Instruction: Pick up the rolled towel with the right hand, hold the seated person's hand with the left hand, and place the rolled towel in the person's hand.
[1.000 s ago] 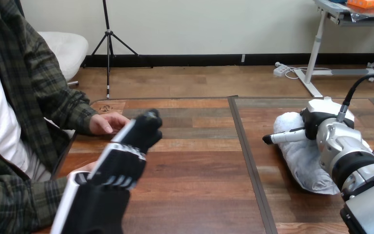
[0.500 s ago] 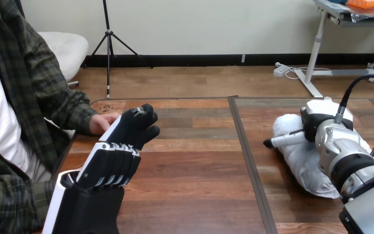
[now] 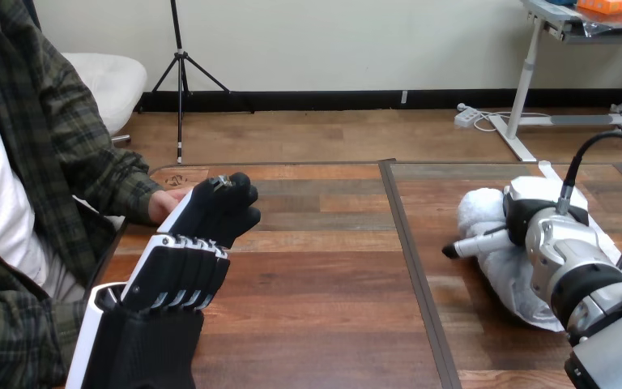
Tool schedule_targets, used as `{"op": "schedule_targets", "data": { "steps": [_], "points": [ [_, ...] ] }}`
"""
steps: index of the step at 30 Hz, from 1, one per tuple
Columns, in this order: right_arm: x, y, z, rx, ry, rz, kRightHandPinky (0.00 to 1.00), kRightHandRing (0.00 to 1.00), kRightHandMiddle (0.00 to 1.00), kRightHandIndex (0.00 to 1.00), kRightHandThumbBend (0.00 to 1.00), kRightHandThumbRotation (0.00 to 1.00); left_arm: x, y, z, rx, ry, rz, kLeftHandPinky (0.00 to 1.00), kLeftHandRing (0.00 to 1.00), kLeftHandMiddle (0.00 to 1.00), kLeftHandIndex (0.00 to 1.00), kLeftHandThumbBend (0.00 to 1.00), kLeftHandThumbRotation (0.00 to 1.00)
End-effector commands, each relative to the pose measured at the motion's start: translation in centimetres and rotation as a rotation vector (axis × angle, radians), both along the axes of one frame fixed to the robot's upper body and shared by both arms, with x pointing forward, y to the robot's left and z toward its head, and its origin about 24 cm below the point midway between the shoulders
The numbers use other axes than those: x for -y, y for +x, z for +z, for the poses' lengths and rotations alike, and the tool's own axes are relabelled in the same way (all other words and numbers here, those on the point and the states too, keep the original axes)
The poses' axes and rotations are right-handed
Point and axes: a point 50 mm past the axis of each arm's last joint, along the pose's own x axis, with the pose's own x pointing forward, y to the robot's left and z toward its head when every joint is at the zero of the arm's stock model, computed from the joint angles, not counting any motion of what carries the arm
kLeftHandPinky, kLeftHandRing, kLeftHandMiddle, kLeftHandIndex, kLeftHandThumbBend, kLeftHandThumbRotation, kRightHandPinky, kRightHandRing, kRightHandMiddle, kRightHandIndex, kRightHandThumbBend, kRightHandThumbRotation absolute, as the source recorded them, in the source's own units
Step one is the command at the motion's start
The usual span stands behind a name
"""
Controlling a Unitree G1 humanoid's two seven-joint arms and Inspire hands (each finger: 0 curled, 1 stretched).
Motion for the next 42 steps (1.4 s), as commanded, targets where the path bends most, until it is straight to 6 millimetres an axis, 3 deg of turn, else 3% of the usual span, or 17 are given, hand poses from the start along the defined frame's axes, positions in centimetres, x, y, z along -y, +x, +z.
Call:
{"op": "schedule_targets", "data": {
  "steps": [1,16,22,25,27,30,36,42],
  "points": [
    [-0.5,-0.8,-1.6,-0.037,0.041,0.001,0.9,0.92,0.93,1.0,1.0,0.61,0.1,0.3,1.6,0.07,-0.029,-0.017,0.89,0.9,0.9,0.89,1.0,0.46],
    [-0.5,-0.8,-1.6,0.007,0.1,-0.028,0.84,0.91,0.92,0.96,1.0,0.34,-0.6,0.4,1.8,0.089,-0.016,-0.017,0.87,0.89,0.9,0.89,1.0,0.5],
    [-0.8,-0.7,-1.5,0.055,0.164,-0.06,0.8,0.84,0.86,0.94,1.0,0.34,-0.7,0.6,1.9,0.104,-0.01,-0.018,0.85,0.88,0.9,0.88,1.0,0.52],
    [-0.9,-0.6,-1.5,0.073,0.183,-0.057,0.69,0.74,0.79,0.9,1.0,0.31,-0.8,0.6,2.0,0.1,-0.011,-0.017,0.85,0.88,0.89,0.88,1.0,0.54],
    [-1.0,-0.6,-1.5,0.082,0.194,-0.056,0.54,0.59,0.66,0.81,1.0,0.24,-0.8,0.6,2.0,0.098,-0.011,-0.018,0.84,0.88,0.89,0.87,1.0,0.55],
    [-1.2,-0.5,-1.4,0.113,0.232,-0.069,0.43,0.49,0.58,0.78,1.0,0.17,-0.8,0.8,2.0,0.102,-0.016,-0.024,0.83,0.88,0.89,0.87,1.0,0.55],
    [-1.6,-0.3,-1.3,0.154,0.267,-0.07,0.32,0.38,0.47,0.78,0.93,0.05,-0.8,0.9,2.2,0.119,-0.004,-0.027,0.85,0.89,0.9,0.88,1.0,0.53],
    [-1.9,-0.2,-1.1,0.146,0.266,-0.055,0.27,0.34,0.44,0.75,0.89,0.03,-0.8,0.8,2.1,0.107,-0.012,-0.012,0.84,0.88,0.89,0.87,1.0,0.53]
  ]
}}
